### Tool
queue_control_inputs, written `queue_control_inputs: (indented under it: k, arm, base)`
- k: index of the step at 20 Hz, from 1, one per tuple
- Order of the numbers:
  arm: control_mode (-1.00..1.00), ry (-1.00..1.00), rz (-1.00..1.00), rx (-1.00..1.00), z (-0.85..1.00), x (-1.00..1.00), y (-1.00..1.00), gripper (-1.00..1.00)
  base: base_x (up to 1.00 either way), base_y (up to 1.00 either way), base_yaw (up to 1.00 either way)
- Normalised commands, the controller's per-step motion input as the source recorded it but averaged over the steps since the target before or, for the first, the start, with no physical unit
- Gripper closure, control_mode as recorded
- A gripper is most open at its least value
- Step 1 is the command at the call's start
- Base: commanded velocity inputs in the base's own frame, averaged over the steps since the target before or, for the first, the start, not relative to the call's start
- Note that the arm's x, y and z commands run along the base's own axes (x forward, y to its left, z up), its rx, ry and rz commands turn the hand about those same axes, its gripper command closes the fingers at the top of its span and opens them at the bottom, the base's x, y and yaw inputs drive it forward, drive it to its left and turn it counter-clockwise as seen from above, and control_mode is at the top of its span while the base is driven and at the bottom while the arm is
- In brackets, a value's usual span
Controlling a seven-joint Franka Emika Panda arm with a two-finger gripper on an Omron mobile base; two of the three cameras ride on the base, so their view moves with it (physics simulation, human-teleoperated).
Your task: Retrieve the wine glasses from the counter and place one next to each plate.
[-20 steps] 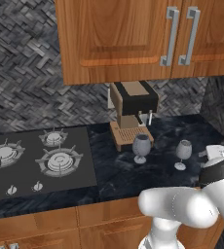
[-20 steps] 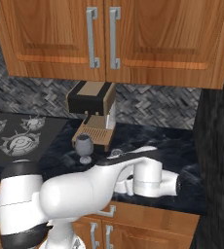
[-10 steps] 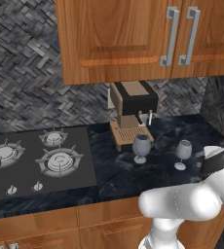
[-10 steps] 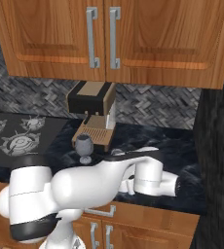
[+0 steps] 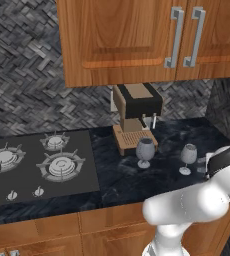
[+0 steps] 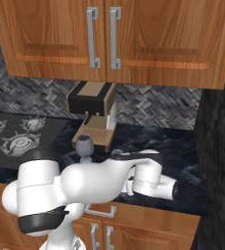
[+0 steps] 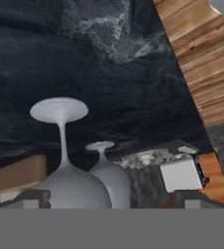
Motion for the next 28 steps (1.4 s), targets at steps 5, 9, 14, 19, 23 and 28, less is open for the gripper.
queue_control_inputs:
  k: [5,9,14,19,23,28]
  arm:
    - [-1.00,0.01,-0.04,0.03,-0.26,0.19,0.00,-1.00]
    - [-1.00,0.00,-0.04,0.00,-0.24,0.28,0.00,-1.00]
    - [-1.00,0.00,-0.03,0.00,-0.21,0.28,0.00,-1.00]
    - [-1.00,0.03,-0.02,0.00,-0.26,0.26,0.00,-1.00]
    - [-1.00,0.03,-0.02,0.00,-0.24,0.32,0.00,-1.00]
    - [-1.00,0.08,-0.02,0.00,-0.08,0.28,0.00,-1.00]
  base:
    - [0.00,0.00,0.00]
    - [0.00,0.00,0.00]
    - [0.00,0.00,0.00]
    - [0.00,0.00,0.00]
    - [0.00,0.00,0.00]
    - [0.00,0.00,0.00]
